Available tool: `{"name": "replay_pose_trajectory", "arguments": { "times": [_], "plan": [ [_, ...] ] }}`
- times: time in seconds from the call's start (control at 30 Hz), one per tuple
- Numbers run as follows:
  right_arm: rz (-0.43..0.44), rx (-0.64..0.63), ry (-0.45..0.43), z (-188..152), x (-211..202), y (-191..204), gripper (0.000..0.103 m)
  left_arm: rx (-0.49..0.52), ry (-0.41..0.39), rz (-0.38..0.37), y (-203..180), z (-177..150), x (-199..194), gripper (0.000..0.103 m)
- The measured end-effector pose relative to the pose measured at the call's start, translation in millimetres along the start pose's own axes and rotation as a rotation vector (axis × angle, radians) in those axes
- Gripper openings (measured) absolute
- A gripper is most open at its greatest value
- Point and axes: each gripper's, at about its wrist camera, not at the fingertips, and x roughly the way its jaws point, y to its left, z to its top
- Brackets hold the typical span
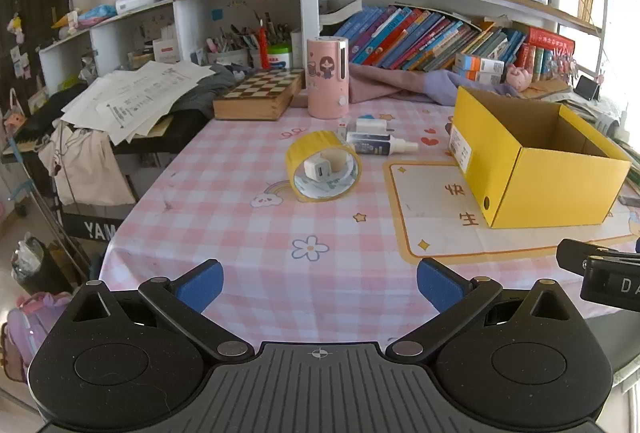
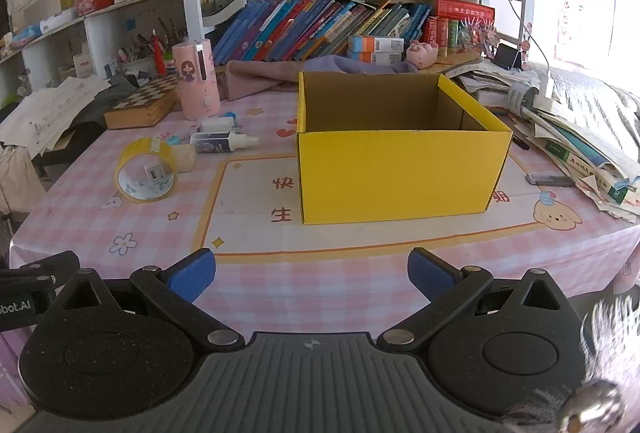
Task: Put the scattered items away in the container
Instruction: 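Move both tools toward the yellow tape roll and white charger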
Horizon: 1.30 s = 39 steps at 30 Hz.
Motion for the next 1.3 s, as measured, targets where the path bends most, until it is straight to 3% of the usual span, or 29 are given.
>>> {"name": "replay_pose_trajectory", "arguments": {
  "times": [1.3],
  "plan": [
    [-0.007,0.010,0.030,2.5,10.7,-5.5,0.103,0.019,0.029,-0.013,-6.5,2.2,9.2,0.103]
  ]
}}
